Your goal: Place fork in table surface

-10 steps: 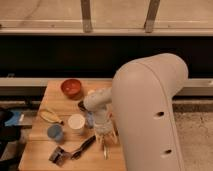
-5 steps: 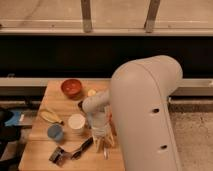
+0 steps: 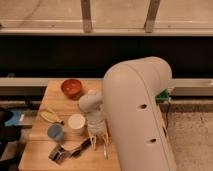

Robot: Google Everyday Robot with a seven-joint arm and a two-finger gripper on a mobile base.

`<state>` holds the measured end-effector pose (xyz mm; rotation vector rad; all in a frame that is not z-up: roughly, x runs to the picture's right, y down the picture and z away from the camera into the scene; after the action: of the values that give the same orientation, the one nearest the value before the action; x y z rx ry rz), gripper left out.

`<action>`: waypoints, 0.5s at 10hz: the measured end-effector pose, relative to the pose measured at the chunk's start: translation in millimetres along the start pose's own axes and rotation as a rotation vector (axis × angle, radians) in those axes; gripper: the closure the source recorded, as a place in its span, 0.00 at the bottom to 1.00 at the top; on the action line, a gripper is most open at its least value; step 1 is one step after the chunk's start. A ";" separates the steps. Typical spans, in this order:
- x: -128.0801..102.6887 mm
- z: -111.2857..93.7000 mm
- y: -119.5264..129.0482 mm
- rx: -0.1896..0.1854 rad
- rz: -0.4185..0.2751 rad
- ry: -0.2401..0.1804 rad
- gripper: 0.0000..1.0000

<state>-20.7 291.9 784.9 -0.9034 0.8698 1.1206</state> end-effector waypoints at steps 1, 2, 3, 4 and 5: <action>1.5 -0.9 -0.3 0.000 0.000 -0.004 0.79; 2.9 -2.7 -0.4 0.001 -0.001 -0.007 0.87; 3.9 -3.5 0.5 -0.001 -0.001 -0.011 0.96; 4.6 -3.1 -1.1 0.004 -0.002 -0.009 1.00; 4.2 -3.2 -1.7 0.002 0.001 -0.008 1.00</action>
<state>-18.5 290.1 780.1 -0.8964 0.8653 1.1230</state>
